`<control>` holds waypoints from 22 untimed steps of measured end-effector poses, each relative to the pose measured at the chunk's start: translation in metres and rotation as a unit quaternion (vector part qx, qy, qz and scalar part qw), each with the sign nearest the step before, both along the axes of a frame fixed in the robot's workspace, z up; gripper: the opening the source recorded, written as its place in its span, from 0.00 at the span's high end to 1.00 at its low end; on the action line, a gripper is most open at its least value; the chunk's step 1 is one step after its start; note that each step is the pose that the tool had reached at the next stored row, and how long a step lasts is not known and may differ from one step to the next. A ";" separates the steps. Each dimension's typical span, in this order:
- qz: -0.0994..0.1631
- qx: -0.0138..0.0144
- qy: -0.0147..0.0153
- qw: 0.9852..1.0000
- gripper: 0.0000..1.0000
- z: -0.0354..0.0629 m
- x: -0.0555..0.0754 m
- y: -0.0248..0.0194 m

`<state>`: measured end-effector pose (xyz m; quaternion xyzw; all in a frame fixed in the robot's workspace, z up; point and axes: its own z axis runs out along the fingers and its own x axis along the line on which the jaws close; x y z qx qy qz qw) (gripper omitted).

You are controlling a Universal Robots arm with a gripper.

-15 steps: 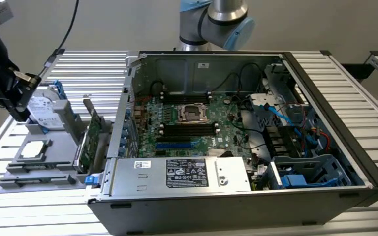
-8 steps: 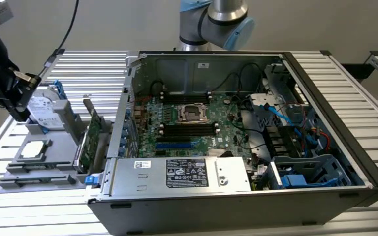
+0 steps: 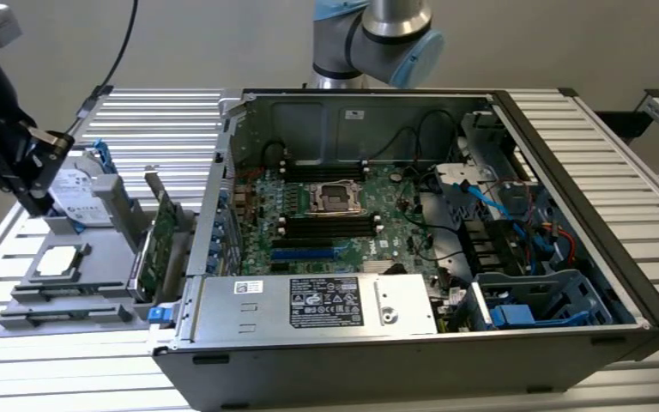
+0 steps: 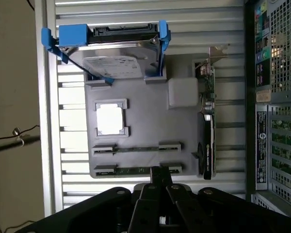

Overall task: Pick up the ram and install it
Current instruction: 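Pick up the ram and move it above insertion slot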

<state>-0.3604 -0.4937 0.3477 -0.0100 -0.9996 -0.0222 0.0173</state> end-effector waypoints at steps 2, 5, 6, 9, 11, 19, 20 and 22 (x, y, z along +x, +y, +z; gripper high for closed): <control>0.018 0.000 0.000 1.000 0.89 -0.0020 0.000 0.0000; 0.045 0.000 0.000 0.999 0.89 -0.0041 0.000 0.0000; 0.054 0.000 0.000 0.999 0.89 -0.0047 0.000 0.0000; 0.082 0.000 0.000 0.997 0.89 -0.0064 0.000 0.0000; 0.100 0.000 0.000 0.995 0.89 -0.0073 0.000 0.0000; 0.172 0.000 0.000 0.985 0.89 -0.0086 0.000 0.0000; 0.181 0.000 0.000 0.983 0.89 -0.0086 0.000 0.0000; 0.199 0.000 0.000 0.980 0.89 -0.0086 0.000 0.0000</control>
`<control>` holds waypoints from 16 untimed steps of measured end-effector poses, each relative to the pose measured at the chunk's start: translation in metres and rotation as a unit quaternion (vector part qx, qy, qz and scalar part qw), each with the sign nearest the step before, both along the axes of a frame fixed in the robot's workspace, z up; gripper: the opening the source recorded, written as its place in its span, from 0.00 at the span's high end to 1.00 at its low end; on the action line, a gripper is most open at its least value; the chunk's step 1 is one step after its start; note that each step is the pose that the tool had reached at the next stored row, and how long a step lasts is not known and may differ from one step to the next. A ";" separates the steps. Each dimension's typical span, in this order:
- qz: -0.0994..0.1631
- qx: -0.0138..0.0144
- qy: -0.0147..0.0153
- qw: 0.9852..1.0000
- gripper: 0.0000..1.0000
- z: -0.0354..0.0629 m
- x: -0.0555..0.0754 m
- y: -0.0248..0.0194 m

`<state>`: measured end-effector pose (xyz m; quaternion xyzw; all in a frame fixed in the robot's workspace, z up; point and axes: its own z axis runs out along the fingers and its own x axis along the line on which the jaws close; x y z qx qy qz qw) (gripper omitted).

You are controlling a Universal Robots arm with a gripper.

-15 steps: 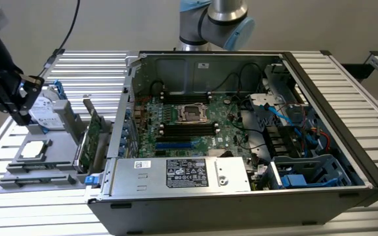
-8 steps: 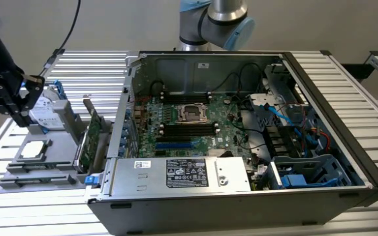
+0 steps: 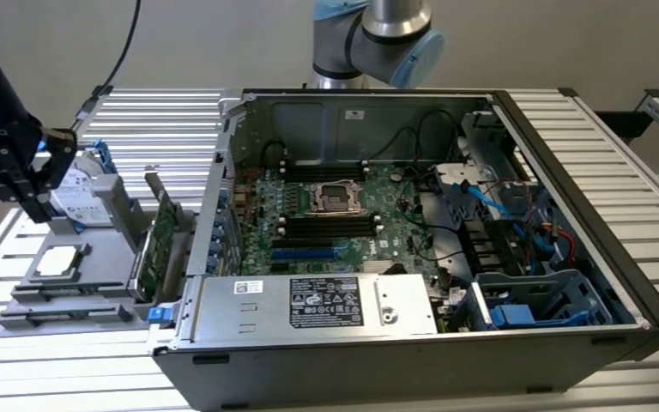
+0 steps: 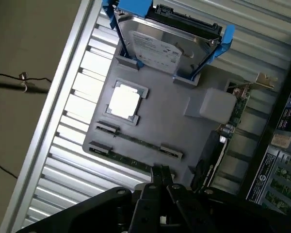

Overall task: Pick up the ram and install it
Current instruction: 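Pick up the ram and move it above insertion slot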

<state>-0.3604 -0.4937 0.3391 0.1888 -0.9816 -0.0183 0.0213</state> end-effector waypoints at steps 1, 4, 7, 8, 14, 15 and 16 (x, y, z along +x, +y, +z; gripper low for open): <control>0.009 0.000 0.000 1.000 0.89 0.0000 0.000 0.0000; 0.036 0.000 0.000 0.999 0.89 -0.0004 0.000 0.0000; 0.063 0.000 0.000 0.998 0.89 -0.0008 0.000 0.0000; 0.072 0.000 0.000 0.997 0.89 -0.0007 0.000 0.0000; 0.127 0.000 0.000 0.992 0.89 -0.0007 0.000 0.0000; 0.135 0.000 0.000 0.991 0.89 -0.0007 0.000 0.0000; 0.145 0.000 0.000 0.989 0.89 -0.0007 0.000 0.0000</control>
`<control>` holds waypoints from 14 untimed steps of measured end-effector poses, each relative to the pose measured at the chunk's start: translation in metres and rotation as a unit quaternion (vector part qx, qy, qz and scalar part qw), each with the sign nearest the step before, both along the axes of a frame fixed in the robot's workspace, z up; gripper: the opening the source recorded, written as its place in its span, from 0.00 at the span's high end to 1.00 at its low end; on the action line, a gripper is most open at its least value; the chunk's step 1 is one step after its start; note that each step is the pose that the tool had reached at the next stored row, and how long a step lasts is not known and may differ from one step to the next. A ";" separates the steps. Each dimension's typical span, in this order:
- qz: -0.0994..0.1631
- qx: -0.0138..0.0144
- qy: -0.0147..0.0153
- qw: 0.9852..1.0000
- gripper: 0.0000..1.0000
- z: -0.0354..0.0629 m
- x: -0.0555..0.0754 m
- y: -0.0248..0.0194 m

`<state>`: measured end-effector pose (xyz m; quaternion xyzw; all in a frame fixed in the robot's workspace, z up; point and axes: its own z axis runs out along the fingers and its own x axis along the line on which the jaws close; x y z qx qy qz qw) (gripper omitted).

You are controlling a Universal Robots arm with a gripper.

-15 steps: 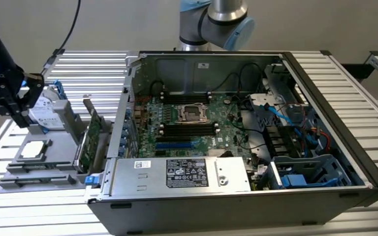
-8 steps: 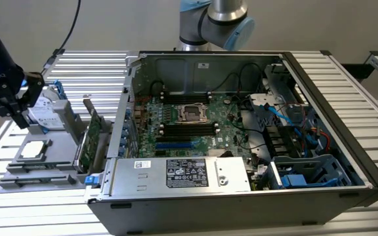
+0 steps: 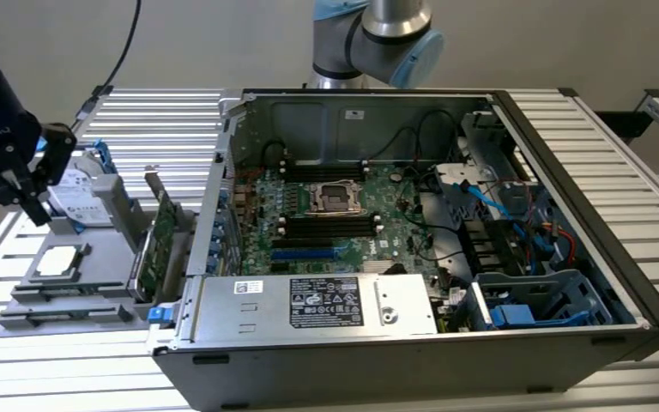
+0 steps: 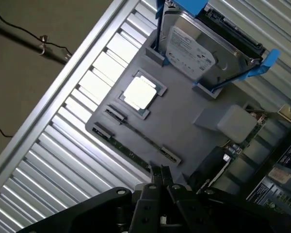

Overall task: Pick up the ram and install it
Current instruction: 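Pick up the ram and move it above insertion slot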

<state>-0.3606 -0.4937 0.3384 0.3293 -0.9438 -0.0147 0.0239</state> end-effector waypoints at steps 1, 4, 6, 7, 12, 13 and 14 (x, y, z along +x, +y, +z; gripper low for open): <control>0.009 0.000 0.000 1.000 0.89 0.0000 0.000 0.0000; 0.036 0.000 0.000 0.999 0.89 0.0000 0.000 0.0000; 0.054 0.000 0.000 0.999 0.89 -0.0001 0.000 0.0000; 0.063 0.000 0.000 0.998 0.89 -0.0001 0.000 0.0000; 0.109 0.000 0.000 0.994 0.89 -0.0001 0.000 0.0000; 0.117 0.000 0.000 0.993 0.89 0.0000 0.000 0.0000; 0.126 0.000 0.000 0.992 0.89 -0.0001 0.000 0.0000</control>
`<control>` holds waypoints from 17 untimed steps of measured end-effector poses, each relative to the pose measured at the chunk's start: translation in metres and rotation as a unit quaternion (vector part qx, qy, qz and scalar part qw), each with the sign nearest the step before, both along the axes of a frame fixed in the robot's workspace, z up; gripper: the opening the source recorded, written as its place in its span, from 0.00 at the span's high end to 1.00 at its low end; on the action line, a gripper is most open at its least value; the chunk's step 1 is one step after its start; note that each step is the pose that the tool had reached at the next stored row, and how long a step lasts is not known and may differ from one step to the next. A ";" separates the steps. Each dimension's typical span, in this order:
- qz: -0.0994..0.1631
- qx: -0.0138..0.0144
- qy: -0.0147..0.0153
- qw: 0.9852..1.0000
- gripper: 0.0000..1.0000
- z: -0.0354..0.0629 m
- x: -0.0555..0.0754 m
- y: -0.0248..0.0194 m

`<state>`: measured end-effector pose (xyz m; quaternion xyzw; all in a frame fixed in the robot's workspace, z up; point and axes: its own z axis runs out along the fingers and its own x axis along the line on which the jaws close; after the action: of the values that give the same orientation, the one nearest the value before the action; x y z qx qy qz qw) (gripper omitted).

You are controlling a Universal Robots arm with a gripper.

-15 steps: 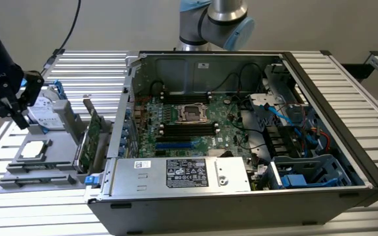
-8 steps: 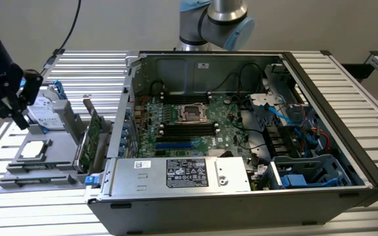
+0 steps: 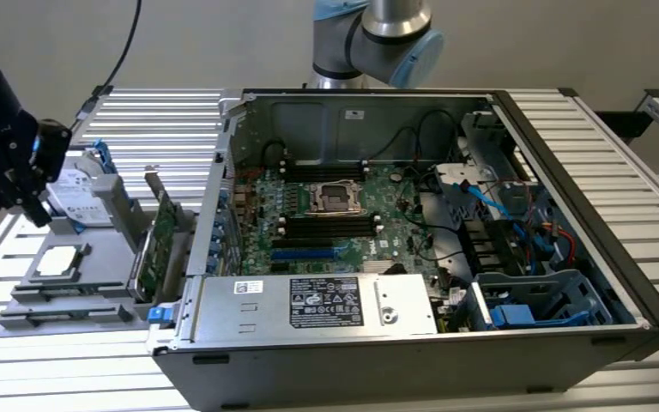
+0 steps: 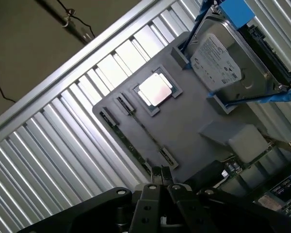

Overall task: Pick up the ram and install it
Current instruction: 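Pick up the ram and move it above insertion slot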

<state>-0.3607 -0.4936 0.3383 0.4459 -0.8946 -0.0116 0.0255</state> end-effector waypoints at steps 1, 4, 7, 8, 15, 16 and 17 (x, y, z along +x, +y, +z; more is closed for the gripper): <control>0.010 0.000 0.000 1.000 0.89 0.0000 0.000 0.0000; 0.037 0.000 0.000 0.999 0.89 0.0000 0.000 0.0000; 0.064 0.000 0.000 0.998 0.89 0.0000 0.000 0.0000; 0.073 0.000 0.000 0.997 0.89 0.0000 0.000 0.0000; 0.137 0.000 0.000 0.991 0.89 -0.0001 0.000 0.0000; 0.146 0.000 0.000 0.989 0.89 -0.0001 0.000 0.0000; 0.154 0.000 0.000 0.988 0.89 -0.0001 0.000 0.0000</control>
<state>-0.3606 -0.4936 0.3382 0.5787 -0.8150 -0.0075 0.0270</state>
